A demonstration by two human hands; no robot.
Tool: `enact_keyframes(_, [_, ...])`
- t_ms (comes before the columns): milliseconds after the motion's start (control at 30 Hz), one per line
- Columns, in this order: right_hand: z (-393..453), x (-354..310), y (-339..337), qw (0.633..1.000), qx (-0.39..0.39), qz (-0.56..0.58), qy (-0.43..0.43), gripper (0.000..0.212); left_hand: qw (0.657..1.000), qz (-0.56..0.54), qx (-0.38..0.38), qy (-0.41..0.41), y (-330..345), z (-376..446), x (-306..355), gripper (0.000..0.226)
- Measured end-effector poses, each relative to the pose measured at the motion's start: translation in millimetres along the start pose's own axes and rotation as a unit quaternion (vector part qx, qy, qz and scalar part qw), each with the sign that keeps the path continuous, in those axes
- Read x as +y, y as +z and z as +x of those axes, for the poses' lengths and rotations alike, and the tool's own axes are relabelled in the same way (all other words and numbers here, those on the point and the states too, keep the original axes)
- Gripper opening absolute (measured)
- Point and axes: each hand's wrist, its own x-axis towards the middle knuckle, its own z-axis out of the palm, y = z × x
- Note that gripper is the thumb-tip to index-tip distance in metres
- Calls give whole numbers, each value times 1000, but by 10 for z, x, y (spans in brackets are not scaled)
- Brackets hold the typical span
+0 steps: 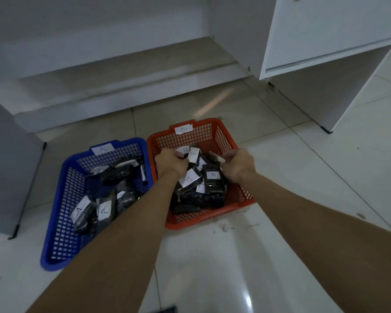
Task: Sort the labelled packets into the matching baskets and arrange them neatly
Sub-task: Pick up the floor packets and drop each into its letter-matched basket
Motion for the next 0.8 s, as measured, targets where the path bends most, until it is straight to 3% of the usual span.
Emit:
enact_keyframes(200, [-615,119,-308,998,33,48,-21,15,987,-135,32,83,-478,-1010,-302,13])
enact_keyframes(333, [-1302,256,-417,997,28,34,-63,9,982,-179,-6,54,-787,-1772,-889,12])
enact_keyframes(400, [-1694,364,-394,996,-14,25,-84,1,986,-165,-25,21,-946,-2143,-1207,17])
enact_keyframes(500, [-2280,600,-262,989,-83,-25,-123,14,993,-103,-53,-5,-1157,-2643,-1698,24])
enact_keyframes(600, [-2820,830,-63,955,-219,-84,-179,6,995,-6,-95,25,-1277,-2984,-2103,28])
enact_keyframes(633, [-2968,896,-1,941,-260,-114,-185,8,993,37,-109,33,-1286,-3034,-2204,33])
enact_keyframes(700, [-3168,1038,136,918,-295,-193,-182,40,985,93,-147,21,-1273,-3037,-2339,49])
enact_keyframes(800, [-3256,1191,323,899,-291,-282,-168,76,963,148,-224,-20,-1218,-2880,-2370,64])
